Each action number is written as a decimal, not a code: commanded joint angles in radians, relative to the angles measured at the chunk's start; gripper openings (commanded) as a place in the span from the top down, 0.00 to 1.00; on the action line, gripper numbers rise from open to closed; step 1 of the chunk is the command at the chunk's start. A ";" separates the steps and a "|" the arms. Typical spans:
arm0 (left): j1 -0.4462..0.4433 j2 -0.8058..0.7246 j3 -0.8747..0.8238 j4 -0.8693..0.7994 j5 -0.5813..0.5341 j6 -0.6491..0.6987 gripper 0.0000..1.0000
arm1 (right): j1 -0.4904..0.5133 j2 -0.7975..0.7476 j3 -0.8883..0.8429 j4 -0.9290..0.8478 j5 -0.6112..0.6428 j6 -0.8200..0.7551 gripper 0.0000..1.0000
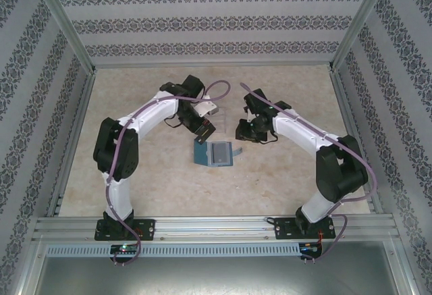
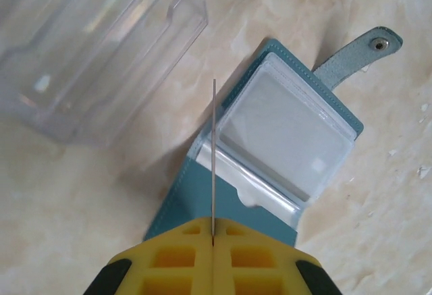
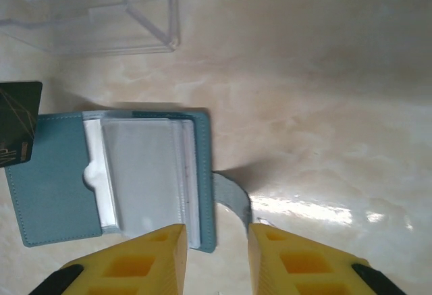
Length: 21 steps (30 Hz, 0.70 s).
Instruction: Take the credit cards out of the card holder
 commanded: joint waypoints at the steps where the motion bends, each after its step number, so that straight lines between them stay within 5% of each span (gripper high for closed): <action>1: -0.007 0.050 0.096 -0.126 0.001 0.230 1.00 | -0.026 -0.048 -0.015 -0.049 0.024 -0.033 0.69; 8: -0.008 0.148 0.312 -0.238 -0.049 0.427 1.00 | -0.057 -0.086 -0.036 -0.068 0.027 -0.040 0.69; 21: -0.020 0.379 0.753 -0.446 -0.190 0.586 1.00 | -0.094 -0.150 -0.085 -0.077 0.031 -0.039 0.70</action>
